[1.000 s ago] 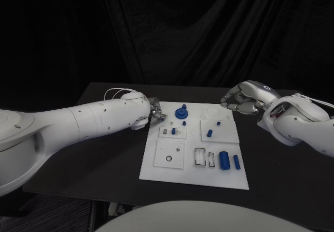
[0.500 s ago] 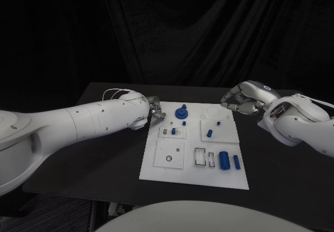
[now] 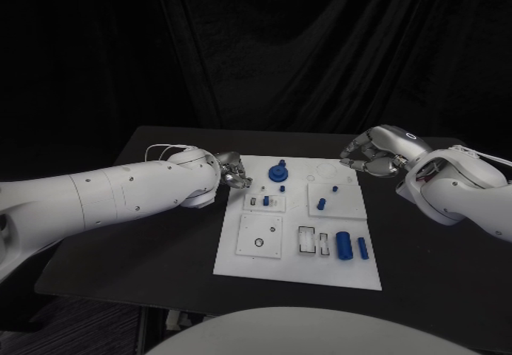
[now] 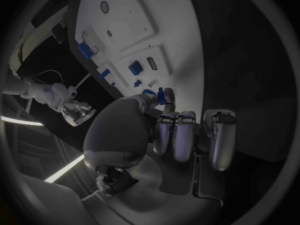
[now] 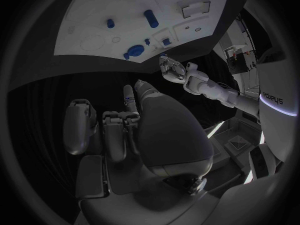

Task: Assemble the parts on the task board

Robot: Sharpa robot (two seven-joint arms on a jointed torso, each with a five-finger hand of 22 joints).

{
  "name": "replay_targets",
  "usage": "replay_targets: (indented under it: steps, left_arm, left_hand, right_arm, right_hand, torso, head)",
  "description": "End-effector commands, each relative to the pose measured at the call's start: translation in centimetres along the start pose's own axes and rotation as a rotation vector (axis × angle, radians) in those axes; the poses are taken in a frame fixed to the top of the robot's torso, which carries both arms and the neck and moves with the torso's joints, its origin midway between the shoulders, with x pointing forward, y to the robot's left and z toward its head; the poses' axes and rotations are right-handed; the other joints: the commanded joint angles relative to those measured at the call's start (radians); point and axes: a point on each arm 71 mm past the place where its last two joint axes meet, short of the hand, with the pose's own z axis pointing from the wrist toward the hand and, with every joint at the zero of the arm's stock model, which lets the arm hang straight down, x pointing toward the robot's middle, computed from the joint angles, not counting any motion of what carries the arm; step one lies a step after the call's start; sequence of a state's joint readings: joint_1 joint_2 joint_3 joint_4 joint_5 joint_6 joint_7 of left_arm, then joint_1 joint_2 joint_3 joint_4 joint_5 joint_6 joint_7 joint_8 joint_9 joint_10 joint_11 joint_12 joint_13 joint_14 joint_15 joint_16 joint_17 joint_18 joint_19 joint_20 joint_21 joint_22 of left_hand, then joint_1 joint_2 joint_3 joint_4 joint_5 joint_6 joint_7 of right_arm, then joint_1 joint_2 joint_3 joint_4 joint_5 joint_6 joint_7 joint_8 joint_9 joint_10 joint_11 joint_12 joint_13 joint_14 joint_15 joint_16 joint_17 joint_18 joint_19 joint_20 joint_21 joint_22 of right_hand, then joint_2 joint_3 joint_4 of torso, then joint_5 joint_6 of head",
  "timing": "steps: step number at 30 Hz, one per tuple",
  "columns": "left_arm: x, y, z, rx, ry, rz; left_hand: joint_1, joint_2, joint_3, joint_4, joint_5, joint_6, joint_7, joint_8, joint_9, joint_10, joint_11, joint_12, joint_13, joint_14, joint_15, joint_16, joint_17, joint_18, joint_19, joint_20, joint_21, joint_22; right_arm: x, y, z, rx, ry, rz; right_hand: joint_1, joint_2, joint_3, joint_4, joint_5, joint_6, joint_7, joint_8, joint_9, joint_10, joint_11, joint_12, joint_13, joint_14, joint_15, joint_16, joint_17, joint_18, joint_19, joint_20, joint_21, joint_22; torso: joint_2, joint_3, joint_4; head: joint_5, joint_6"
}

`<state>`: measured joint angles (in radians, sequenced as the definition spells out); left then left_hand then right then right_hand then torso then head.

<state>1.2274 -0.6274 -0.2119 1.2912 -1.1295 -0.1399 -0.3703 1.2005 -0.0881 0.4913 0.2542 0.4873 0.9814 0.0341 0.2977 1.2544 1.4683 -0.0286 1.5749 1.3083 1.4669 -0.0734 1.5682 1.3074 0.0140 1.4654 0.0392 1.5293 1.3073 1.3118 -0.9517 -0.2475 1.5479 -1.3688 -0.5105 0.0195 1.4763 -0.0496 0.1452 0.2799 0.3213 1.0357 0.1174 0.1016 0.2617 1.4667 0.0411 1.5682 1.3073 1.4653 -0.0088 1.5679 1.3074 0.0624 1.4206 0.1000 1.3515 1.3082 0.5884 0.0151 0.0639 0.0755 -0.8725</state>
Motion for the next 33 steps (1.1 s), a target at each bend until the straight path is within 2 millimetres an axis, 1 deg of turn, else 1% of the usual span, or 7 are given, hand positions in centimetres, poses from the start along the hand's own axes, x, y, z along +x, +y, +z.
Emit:
replay_targets:
  steps: [1,4,9,18,21,24,33]
  left_arm:
    - [0.4,-0.4,-0.7,0.011,0.003,-0.064]
    - [0.5,-0.4,-1.1,0.019,-0.005,-0.092]
    - [0.7,-0.6,-1.4,0.026,-0.016,-0.114]
    - [1.8,-0.8,-1.6,0.027,-0.027,-0.140]
    - [2.3,-0.6,-1.6,0.026,-0.034,-0.126]
    - [2.9,-0.4,-1.7,0.030,-0.053,-0.106]
    - [4.0,0.0,-1.7,0.023,-0.064,-0.095]
  left_hand:
    - [-0.001,-0.010,0.017,-0.007,-0.019,-0.002,-0.003,-0.009,0.000,0.102,-0.006,-0.004,0.262,0.104,-0.006,0.003,0.263,-0.001,0.075,-0.005,-0.005,0.246]
    - [-0.012,-0.013,0.024,-0.010,-0.046,-0.006,-0.001,-0.011,0.001,0.102,-0.004,-0.004,0.262,0.104,-0.004,0.003,0.263,-0.001,0.074,-0.004,-0.007,0.246]
    - [-0.021,-0.012,0.025,-0.006,-0.057,-0.002,0.000,-0.009,0.002,0.102,-0.003,-0.004,0.262,0.104,-0.004,0.003,0.263,-0.001,0.076,-0.003,-0.004,0.247]
    - [-0.023,-0.009,0.027,-0.005,-0.059,-0.002,0.000,-0.010,0.002,0.102,-0.003,-0.004,0.262,0.104,-0.004,0.003,0.263,-0.001,0.075,-0.003,-0.005,0.246]
    - [-0.025,-0.008,0.027,-0.004,-0.059,-0.002,0.000,-0.010,0.003,0.102,-0.003,-0.004,0.262,0.104,-0.004,0.003,0.263,-0.001,0.074,-0.003,-0.006,0.246]
    - [-0.025,-0.007,0.028,-0.004,-0.059,-0.003,0.000,-0.010,0.003,0.102,-0.003,-0.004,0.262,0.104,-0.004,0.003,0.263,-0.001,0.075,-0.003,-0.005,0.246]
    - [-0.028,-0.007,0.029,-0.004,-0.059,0.002,-0.002,-0.008,0.004,0.102,-0.005,-0.004,0.262,0.104,-0.005,0.003,0.263,-0.002,0.078,-0.003,-0.001,0.248]
  right_arm:
    - [0.1,-0.1,-0.1,0.007,-0.007,0.000]
    - [0.1,0.0,-0.1,0.007,-0.006,0.000]
    - [0.1,-0.1,-0.1,0.007,-0.008,0.001]
    - [0.1,-0.1,-0.2,0.010,-0.009,0.001]
    - [0.1,-0.1,-0.2,0.010,-0.009,0.001]
    - [0.2,-0.1,-0.2,0.010,-0.009,0.002]
    - [0.1,-0.2,-0.3,0.013,-0.008,0.001]
  right_hand:
    - [0.006,0.004,0.005,0.003,0.005,-0.004,-0.001,-0.006,-0.001,0.104,0.004,0.003,0.263,0.105,-0.002,0.003,0.263,-0.005,0.004,-0.001,0.004,0.188]
    - [0.006,0.004,0.005,0.003,0.005,-0.004,-0.001,-0.006,-0.001,0.104,0.004,0.003,0.263,0.105,-0.002,0.003,0.263,-0.005,0.004,-0.001,0.004,0.188]
    - [0.006,0.004,0.005,0.003,0.005,-0.004,-0.001,-0.006,-0.001,0.104,0.004,0.003,0.263,0.105,-0.002,0.003,0.263,-0.005,0.004,-0.001,0.004,0.188]
    - [0.006,0.004,0.005,0.003,0.005,-0.004,-0.001,-0.006,-0.001,0.104,0.004,0.003,0.263,0.105,-0.002,0.003,0.263,-0.005,0.004,-0.001,0.004,0.188]
    - [0.006,0.004,0.005,0.003,0.005,-0.004,-0.001,-0.006,-0.001,0.104,0.004,0.003,0.263,0.105,-0.002,0.003,0.263,-0.005,0.004,-0.001,0.004,0.188]
    - [0.005,0.004,0.006,0.003,0.006,-0.003,-0.001,-0.005,0.000,0.104,0.004,0.003,0.263,0.105,-0.002,0.003,0.263,-0.005,0.004,-0.001,0.003,0.188]
    - [0.006,0.004,0.006,0.003,0.006,-0.002,-0.002,-0.005,0.000,0.104,0.004,0.003,0.263,0.105,-0.002,0.003,0.263,-0.006,0.004,0.000,0.004,0.188]
  torso:
    - [0.000,0.0000,-0.0002]
    - [0.000,0.0001,0.0000]
    - [0.000,0.0000,0.0002]
    - [-0.001,0.0004,0.0001]
    - [0.000,-0.0004,-0.0006]
    - [0.000,-0.0003,-0.0001]
    - [0.000,-0.0002,-0.0004]
  head:
    - [0.006,0.000]
    - [0.011,0.000]
    - [0.007,0.000]
    - [0.007,0.000]
    - [0.008,0.000]
    - [0.005,0.000]
    - [0.007,0.000]
